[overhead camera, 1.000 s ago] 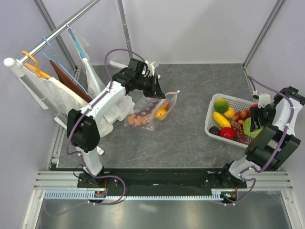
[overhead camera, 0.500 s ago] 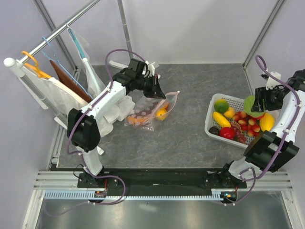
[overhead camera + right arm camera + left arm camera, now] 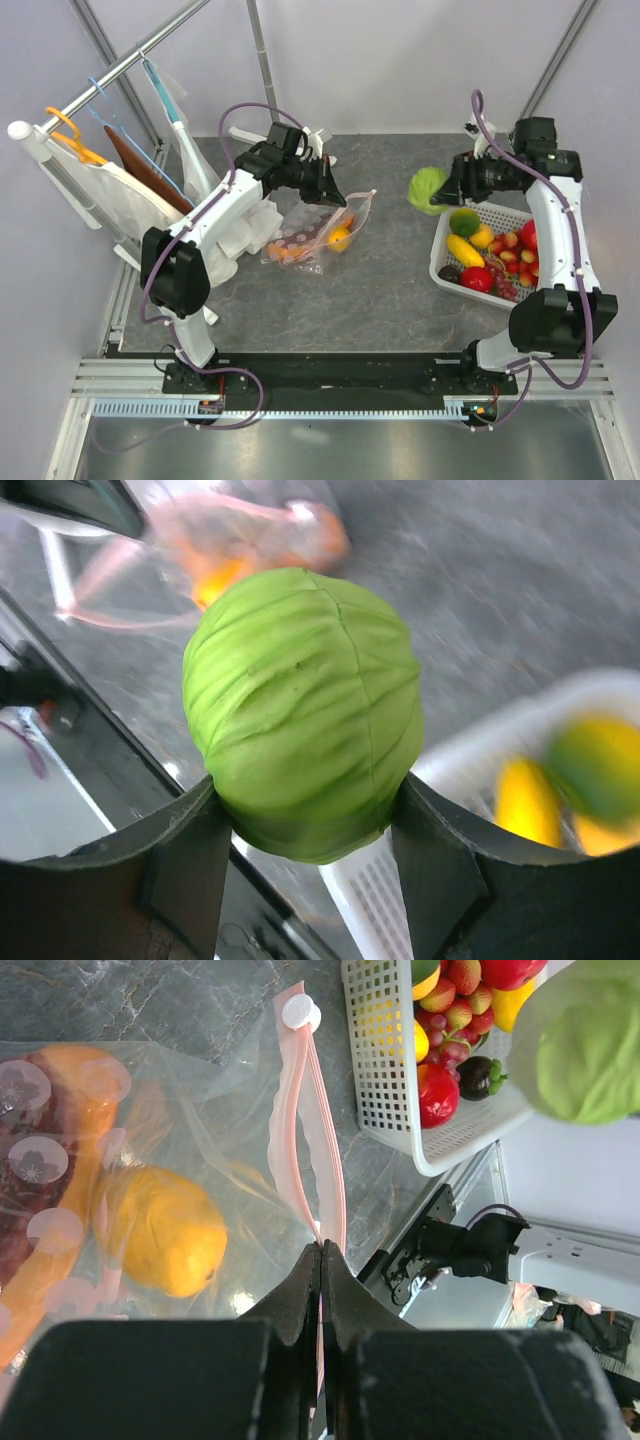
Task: Place the food in the zip-top bag and seal the zipper
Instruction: Place the fake vegetable in the zipper food storage bag.
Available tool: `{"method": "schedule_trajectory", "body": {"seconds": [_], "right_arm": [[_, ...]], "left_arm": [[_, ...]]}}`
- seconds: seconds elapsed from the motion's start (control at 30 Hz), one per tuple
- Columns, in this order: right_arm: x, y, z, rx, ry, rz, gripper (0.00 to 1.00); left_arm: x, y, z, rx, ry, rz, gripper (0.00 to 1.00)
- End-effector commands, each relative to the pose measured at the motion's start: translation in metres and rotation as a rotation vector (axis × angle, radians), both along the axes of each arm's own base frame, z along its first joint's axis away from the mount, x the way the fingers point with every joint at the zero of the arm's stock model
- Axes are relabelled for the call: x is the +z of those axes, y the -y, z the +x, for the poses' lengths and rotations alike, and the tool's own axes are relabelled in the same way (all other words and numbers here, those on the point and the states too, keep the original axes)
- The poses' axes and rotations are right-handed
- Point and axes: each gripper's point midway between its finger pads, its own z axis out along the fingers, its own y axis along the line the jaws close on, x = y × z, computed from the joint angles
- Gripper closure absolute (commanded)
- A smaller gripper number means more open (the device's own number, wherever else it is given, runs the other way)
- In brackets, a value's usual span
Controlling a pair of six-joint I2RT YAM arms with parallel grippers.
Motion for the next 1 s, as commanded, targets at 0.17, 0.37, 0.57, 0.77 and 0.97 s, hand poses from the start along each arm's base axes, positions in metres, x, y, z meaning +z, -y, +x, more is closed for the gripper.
{"method": "schedule_trajectory", "body": {"seconds": [0.17, 0.37, 0.57, 0.77, 0.97], "right_arm": [[0.062, -0.107, 0.019, 0.020, 0.232, 0.349, 0.47], [0.060, -0.159, 0.030, -0.018, 0.116, 0.501, 0.45], [0.036, -0.188, 0.031, -0.066, 0.039, 0.538, 0.47], [0.003, -0.194, 0.031, -0.155, -0.029, 0.549, 0.53], [-0.040, -0.195, 0.013, -0.180, -0.099, 0.469, 0.54]], "left_arm": [[0.023, -0.008, 0.010, -0.010, -0.012, -0.114, 0.98], [0.023, -0.011, 0.013, -0.001, -0.024, -0.129, 0.98], [0.032, -0.018, 0.016, 0.021, -0.048, -0.173, 0.98], [0.033, -0.026, 0.019, 0.043, -0.115, -0.250, 0.98], [0.038, -0.033, 0.023, 0.058, -0.114, -0.276, 0.98]]}}
